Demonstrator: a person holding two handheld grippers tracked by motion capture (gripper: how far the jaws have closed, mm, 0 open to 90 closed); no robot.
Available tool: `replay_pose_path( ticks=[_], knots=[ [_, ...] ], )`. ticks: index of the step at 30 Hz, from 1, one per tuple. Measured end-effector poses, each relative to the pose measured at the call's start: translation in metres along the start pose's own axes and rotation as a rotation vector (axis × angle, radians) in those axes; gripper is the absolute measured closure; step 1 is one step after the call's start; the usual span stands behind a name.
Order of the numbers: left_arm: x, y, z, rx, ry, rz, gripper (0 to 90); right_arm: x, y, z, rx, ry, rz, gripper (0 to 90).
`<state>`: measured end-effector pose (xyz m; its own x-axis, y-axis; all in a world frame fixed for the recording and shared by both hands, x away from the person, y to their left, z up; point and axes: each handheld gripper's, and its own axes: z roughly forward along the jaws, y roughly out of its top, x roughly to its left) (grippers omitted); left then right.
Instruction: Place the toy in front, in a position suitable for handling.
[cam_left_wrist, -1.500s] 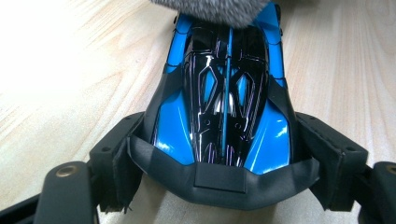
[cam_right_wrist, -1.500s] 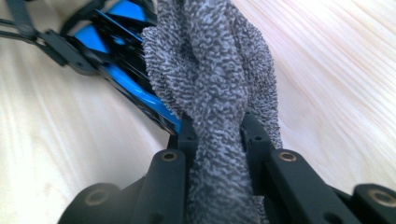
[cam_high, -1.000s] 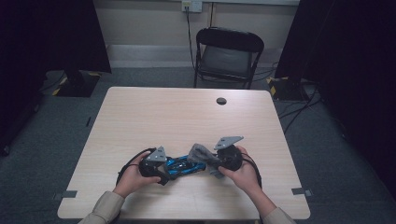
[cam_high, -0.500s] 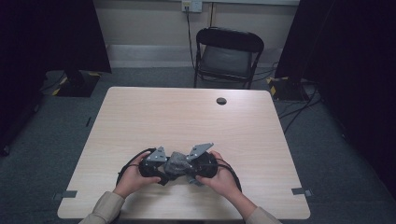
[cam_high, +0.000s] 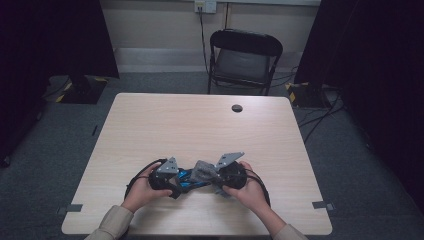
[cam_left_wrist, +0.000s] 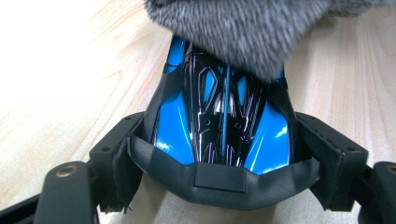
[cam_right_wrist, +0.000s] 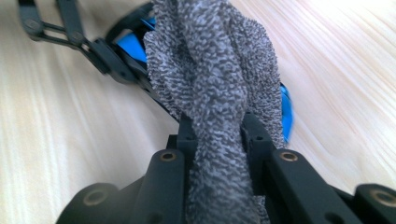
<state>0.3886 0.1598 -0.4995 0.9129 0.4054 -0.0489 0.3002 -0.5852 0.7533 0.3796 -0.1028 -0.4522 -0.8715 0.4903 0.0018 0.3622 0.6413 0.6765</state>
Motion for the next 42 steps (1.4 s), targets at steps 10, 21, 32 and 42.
replay_pose_path(
  ticks=[10, 21, 32, 42],
  knots=[
    [0.000, 0.000, 0.000, -0.001, -0.001, -0.001, 22.7, -0.018, -0.020, -0.008, 0.023, -0.041, 0.056, 74.5],
    [0.000, 0.000, 0.000, -0.001, -0.001, 0.003, 22.7, -0.038, -0.046, -0.023, 0.043, -0.108, 0.112, 74.4],
    [0.000, 0.007, -0.003, 0.000, -0.001, 0.025, 20.5, -0.043, -0.068, -0.034, 0.056, -0.165, 0.118, 72.9],
    [-0.002, 0.040, 0.003, 0.034, -0.020, 0.063, 18.8, -0.041, -0.068, -0.031, 0.056, -0.175, 0.119, 72.2]
  ],
)
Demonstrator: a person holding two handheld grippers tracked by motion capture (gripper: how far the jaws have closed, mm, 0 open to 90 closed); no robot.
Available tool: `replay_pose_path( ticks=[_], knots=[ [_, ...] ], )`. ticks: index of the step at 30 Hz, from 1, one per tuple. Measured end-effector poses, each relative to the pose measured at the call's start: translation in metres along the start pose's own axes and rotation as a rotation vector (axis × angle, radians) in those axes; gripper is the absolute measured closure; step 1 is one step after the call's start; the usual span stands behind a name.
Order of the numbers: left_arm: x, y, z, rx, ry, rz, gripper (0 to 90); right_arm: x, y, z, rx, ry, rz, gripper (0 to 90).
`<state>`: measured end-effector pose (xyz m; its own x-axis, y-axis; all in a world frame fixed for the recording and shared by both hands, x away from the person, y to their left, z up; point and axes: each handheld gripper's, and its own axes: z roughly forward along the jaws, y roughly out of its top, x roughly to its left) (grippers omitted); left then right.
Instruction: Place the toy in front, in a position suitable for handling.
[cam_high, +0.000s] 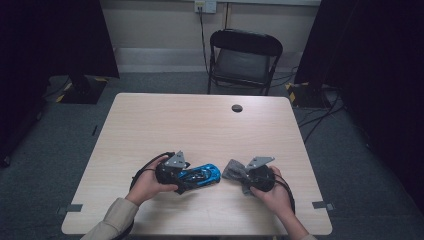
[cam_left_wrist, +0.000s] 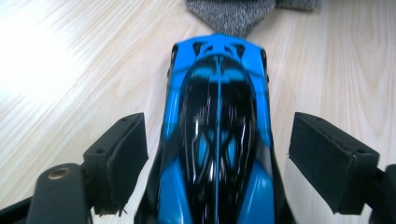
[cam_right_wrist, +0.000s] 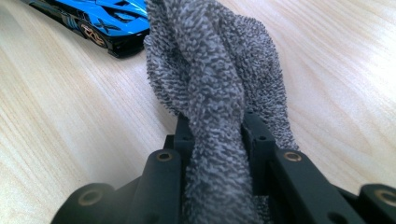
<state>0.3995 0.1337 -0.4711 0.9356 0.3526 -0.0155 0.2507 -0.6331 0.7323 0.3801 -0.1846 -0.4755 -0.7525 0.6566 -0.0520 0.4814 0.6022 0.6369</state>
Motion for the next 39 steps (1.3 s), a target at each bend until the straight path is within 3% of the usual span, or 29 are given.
replay_pose_path(
  ticks=[2, 4, 9, 11, 13, 18, 22, 27, 35, 37, 39],
  knots=[
    [-0.001, 0.004, 0.007, 0.023, -0.015, -0.004, 19.3, 0.000, 0.000, 0.000, 0.000, -0.001, 0.003, 71.6],
    [-0.002, 0.006, 0.014, 0.038, -0.010, 0.005, 18.5, 0.001, 0.000, 0.000, -0.002, -0.003, 0.009, 71.2],
    [-0.002, 0.006, 0.024, 0.066, 0.005, -0.015, 18.7, 0.002, 0.000, -0.001, -0.020, -0.007, 0.013, 72.3],
    [-0.001, 0.002, 0.027, 0.101, 0.018, -0.013, 22.5, 0.002, 0.002, -0.004, -0.041, -0.004, 0.044, 73.1],
    [0.001, 0.000, 0.028, 0.079, 0.013, -0.032, 23.4, 0.000, 0.006, -0.008, -0.078, 0.004, 0.067, 73.2],
    [0.001, -0.002, 0.026, 0.074, 0.012, -0.029, 24.3, -0.003, 0.027, -0.006, -0.114, 0.001, 0.092, 73.4],
    [0.000, -0.005, 0.025, 0.054, 0.016, -0.045, 24.6, -0.002, 0.043, 0.012, -0.070, 0.027, 0.096, 73.5],
    [0.000, -0.006, 0.024, 0.042, 0.025, -0.057, 24.9, 0.011, 0.045, 0.030, 0.004, 0.036, 0.035, 73.9],
    [-0.001, -0.007, 0.024, 0.037, 0.026, -0.061, 25.3, 0.023, 0.033, 0.009, 0.053, 0.110, -0.024, 74.6],
    [-0.001, -0.007, 0.024, 0.038, 0.027, -0.062, 25.4, 0.019, 0.028, 0.004, 0.046, 0.111, 0.001, 74.5],
    [-0.002, -0.007, 0.023, 0.039, 0.032, -0.063, 25.5, 0.011, 0.028, -0.001, 0.022, 0.077, 0.019, 74.5]
  ],
)
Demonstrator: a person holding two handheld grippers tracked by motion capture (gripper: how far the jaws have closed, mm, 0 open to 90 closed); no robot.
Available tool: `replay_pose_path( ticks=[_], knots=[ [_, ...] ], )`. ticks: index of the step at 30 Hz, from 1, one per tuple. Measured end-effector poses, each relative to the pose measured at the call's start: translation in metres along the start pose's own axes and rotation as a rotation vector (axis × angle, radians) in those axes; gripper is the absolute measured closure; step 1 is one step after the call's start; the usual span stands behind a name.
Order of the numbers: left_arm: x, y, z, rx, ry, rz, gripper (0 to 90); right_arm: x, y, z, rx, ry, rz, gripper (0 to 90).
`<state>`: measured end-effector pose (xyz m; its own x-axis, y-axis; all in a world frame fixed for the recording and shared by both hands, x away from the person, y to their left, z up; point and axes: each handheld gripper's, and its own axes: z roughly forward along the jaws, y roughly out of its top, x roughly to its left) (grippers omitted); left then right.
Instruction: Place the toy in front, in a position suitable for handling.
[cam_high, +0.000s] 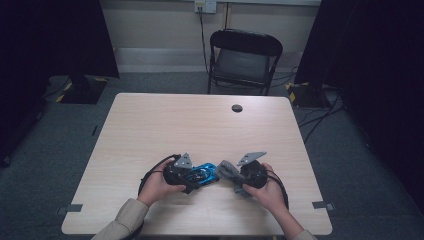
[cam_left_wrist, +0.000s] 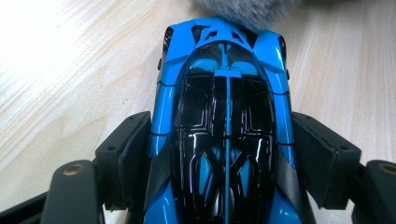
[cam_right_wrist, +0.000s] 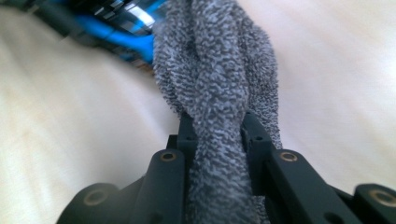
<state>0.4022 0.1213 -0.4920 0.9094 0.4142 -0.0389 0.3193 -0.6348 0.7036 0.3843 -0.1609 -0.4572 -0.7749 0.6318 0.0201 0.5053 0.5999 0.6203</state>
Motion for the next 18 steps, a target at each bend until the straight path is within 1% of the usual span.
replay_pose_path(
  ticks=[2, 3, 6, 8, 10, 13, 15, 18],
  knots=[
    [-0.001, 0.000, 0.000, -0.001, 0.000, -0.006, 25.6, -0.008, 0.005, -0.003, -0.025, -0.039, 0.019, 74.5],
    [-0.001, 0.000, 0.000, -0.003, -0.002, -0.006, 25.7, -0.012, 0.009, -0.002, -0.039, -0.051, 0.023, 74.5],
    [0.000, -0.001, -0.001, -0.009, -0.003, -0.005, 25.9, -0.020, 0.023, 0.007, -0.040, -0.088, 0.025, 74.4],
    [0.000, -0.001, -0.001, -0.011, -0.005, -0.008, 25.9, -0.021, 0.031, 0.017, -0.024, -0.092, 0.021, 74.5],
    [0.000, -0.001, -0.001, -0.009, -0.006, -0.012, 25.9, -0.018, 0.037, 0.026, 0.009, -0.091, -0.001, 74.4],
    [0.000, -0.002, -0.001, -0.014, -0.002, -0.014, 25.9, -0.013, 0.037, 0.037, 0.047, -0.076, -0.023, 74.4],
    [0.000, -0.002, -0.001, -0.019, -0.001, -0.017, 26.0, -0.009, 0.035, 0.037, 0.057, -0.075, -0.039, 74.4],
    [-0.001, -0.002, -0.001, -0.020, 0.002, -0.019, 26.0, -0.007, 0.032, 0.030, 0.054, -0.053, -0.038, 74.5]
  ],
)
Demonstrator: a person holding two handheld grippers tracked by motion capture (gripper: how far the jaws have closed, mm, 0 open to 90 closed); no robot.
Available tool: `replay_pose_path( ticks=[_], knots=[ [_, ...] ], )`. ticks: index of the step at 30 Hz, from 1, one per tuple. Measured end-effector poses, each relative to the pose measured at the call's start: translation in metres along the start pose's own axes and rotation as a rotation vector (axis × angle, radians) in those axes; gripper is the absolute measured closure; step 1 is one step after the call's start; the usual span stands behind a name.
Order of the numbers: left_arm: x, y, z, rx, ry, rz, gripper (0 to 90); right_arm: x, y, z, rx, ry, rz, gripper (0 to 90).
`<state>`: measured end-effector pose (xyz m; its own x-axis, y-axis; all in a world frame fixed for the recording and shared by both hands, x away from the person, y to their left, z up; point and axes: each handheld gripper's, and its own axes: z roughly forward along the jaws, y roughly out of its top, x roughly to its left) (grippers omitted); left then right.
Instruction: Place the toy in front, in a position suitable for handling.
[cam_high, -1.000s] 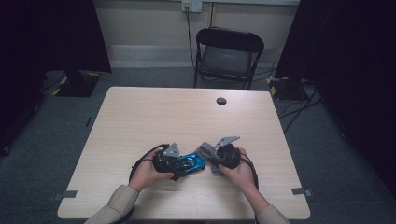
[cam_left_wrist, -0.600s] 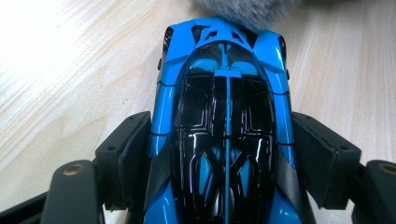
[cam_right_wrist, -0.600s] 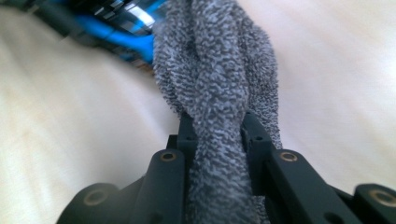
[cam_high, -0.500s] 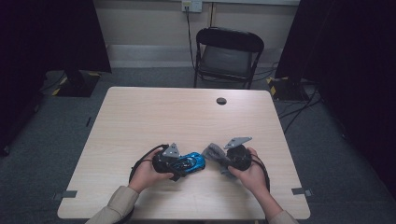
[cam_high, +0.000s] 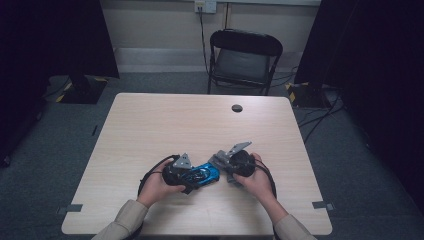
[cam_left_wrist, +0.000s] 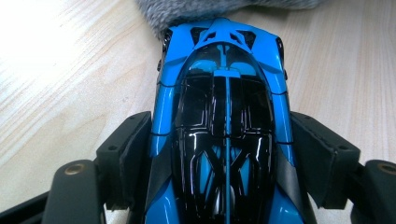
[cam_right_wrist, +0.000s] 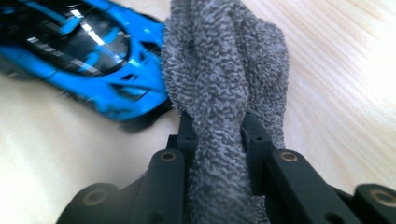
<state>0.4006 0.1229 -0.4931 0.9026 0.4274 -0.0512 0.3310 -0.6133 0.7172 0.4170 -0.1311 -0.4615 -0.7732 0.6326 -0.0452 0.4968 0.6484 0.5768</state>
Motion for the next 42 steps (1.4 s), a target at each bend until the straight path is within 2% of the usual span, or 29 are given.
replay_pose_path(
  ticks=[8, 11, 20, 22, 26, 28, 30, 33, 37, 40, 41, 42],
  knots=[
    [-0.001, -0.001, 0.000, -0.006, 0.015, -0.013, 26.0, 0.006, -0.019, -0.016, 0.008, 0.020, -0.013, 74.4],
    [-0.002, 0.000, 0.000, -0.004, 0.018, -0.019, 26.0, 0.013, -0.027, -0.021, 0.002, 0.036, -0.028, 74.5],
    [-0.003, 0.001, 0.002, -0.011, 0.028, -0.031, 25.9, 0.029, -0.036, -0.026, 0.002, 0.070, -0.080, 74.5],
    [-0.003, 0.001, 0.003, -0.016, 0.031, -0.035, 26.0, 0.029, -0.037, -0.028, -0.012, 0.065, -0.070, 74.4],
    [-0.003, 0.002, 0.004, -0.019, 0.038, -0.041, 26.0, 0.027, -0.037, -0.038, -0.074, 0.057, -0.032, 74.4],
    [-0.003, 0.004, 0.006, -0.020, 0.045, -0.046, 26.0, 0.029, -0.035, -0.043, -0.092, 0.067, -0.034, 74.4],
    [-0.003, 0.005, 0.008, -0.023, 0.049, -0.045, 26.0, 0.034, -0.033, -0.045, -0.090, 0.083, -0.056, 74.4],
    [-0.004, 0.006, 0.008, -0.023, 0.057, -0.037, 26.0, 0.040, -0.032, -0.038, -0.071, 0.091, -0.077, 74.4],
    [-0.004, -0.001, 0.001, -0.020, 0.046, -0.037, 25.3, 0.042, -0.031, -0.024, -0.053, 0.088, -0.074, 74.4],
    [-0.002, -0.007, -0.010, -0.018, 0.024, -0.045, 23.6, 0.042, -0.028, -0.018, -0.048, 0.078, -0.068, 74.3],
    [-0.001, -0.008, -0.015, -0.029, 0.033, -0.042, 22.4, 0.042, -0.027, -0.017, -0.044, 0.070, -0.069, 74.4],
    [-0.001, -0.008, -0.021, -0.041, 0.029, -0.056, 22.3, 0.043, -0.026, -0.015, -0.039, 0.061, -0.076, 74.4]
  ],
)
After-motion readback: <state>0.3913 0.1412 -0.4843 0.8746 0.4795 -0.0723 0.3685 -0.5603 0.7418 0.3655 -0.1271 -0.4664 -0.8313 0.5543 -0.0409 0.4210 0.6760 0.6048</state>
